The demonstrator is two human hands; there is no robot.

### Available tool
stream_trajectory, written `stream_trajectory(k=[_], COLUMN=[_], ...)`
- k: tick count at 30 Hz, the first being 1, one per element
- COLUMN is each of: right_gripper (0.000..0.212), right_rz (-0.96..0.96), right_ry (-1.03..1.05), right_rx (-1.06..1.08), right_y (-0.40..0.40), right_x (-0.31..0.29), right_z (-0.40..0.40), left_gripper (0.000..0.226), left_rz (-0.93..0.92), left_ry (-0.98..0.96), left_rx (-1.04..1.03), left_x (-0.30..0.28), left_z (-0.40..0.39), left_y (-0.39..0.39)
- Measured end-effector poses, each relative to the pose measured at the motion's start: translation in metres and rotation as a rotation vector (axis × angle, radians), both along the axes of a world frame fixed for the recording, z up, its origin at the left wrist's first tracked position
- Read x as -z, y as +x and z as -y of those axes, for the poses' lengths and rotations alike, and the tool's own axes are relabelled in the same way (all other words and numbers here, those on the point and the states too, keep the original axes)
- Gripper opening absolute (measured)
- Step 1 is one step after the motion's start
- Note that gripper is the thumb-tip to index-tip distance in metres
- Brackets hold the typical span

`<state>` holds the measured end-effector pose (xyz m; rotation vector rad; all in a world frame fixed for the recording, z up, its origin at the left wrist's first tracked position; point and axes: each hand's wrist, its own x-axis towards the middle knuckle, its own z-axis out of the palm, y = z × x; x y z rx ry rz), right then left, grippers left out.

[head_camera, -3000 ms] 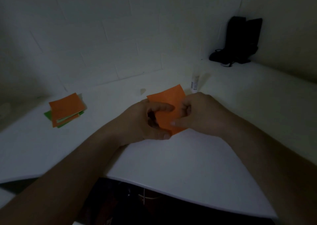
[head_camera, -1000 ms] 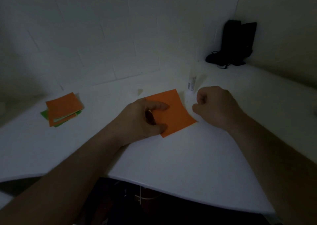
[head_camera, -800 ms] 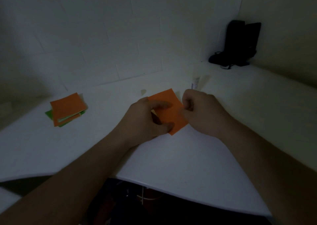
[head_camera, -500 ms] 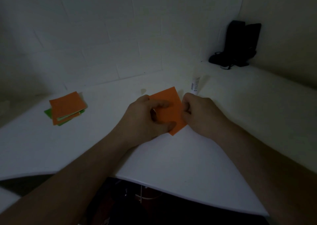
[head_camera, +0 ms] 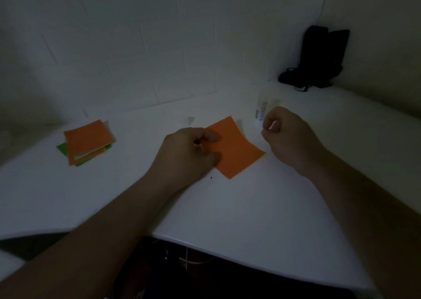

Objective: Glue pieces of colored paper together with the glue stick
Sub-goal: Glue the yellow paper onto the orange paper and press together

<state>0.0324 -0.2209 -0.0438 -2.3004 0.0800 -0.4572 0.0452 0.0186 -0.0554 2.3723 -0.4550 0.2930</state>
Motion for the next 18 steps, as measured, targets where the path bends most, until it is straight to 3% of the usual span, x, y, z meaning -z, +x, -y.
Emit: stream_trajectory(k=[10,18], right_gripper=[0.022,0.017], right_rz=[-0.023,-0.067], right_ry=[-0.080,-0.154], right_rx=[-0.160,-0.202], right_y=[-0.004,-0.003], right_x=[0.009,0.012], right_z=[-0.013,-0.015], left_gripper=[0.040,0.016], left_rz=[-0.015,-0.040], left_ry=[-0.015,-0.231], left_rx=[-0.003,-0.004], left_x=[-0.004,-0.006], left_z=[0.002,-0.003], left_y=[-0.005,0.000])
